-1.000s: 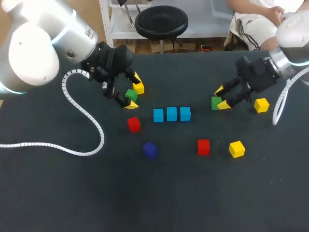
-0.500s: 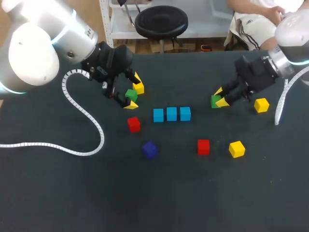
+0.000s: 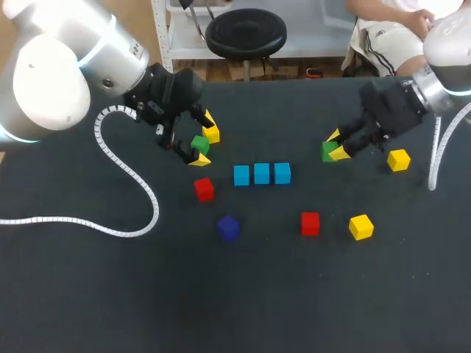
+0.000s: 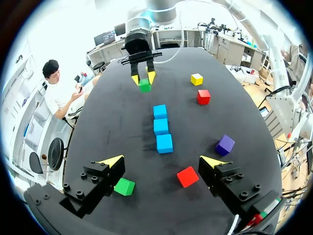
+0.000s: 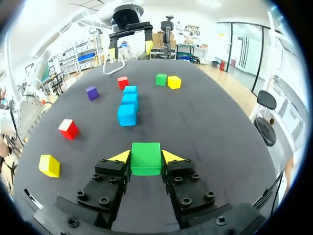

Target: Place the blue cubes, place green cubes on the blue cubes, place the yellow cubes on the green cubes, then place the red cubes on the yellow cubes, and place purple cube on the red cubes.

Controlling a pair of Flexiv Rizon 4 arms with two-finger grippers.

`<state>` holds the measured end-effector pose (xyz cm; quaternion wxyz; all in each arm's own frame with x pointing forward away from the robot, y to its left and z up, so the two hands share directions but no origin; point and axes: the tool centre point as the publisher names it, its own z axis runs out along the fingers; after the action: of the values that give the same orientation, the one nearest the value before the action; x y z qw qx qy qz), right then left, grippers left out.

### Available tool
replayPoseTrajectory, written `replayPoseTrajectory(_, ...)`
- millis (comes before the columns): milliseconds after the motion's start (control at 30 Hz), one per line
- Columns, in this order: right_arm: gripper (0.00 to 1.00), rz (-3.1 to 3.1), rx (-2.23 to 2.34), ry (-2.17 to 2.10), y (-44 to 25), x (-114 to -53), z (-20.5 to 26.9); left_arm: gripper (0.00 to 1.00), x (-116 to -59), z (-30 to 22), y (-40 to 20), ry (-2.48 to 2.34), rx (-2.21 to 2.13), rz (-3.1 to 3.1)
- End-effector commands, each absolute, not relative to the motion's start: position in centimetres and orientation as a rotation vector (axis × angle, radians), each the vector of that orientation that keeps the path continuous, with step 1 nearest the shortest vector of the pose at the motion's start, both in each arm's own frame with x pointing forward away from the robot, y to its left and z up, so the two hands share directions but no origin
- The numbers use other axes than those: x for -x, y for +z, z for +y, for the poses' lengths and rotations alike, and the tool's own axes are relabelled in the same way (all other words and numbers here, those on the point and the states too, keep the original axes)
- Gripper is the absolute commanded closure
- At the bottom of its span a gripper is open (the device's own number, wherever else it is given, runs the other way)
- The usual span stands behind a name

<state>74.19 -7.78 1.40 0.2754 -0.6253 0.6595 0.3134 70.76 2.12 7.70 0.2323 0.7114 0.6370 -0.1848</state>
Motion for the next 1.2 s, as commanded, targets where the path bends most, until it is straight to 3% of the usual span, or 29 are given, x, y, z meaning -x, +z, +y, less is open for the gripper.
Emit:
replayPoseTrajectory(33,1.00,1.819,1.646,0.753,3.2,-72.3,-7.0,0.00,-71.0,2.1,7.7,-0.512,-1.959,1.749)
replayPoseTrajectory(1200,1.00,1.713,1.705,0.721,6.5,-69.4,-0.4,0.00,-71.0,2.1,7.7,-0.512,-1.959,1.749)
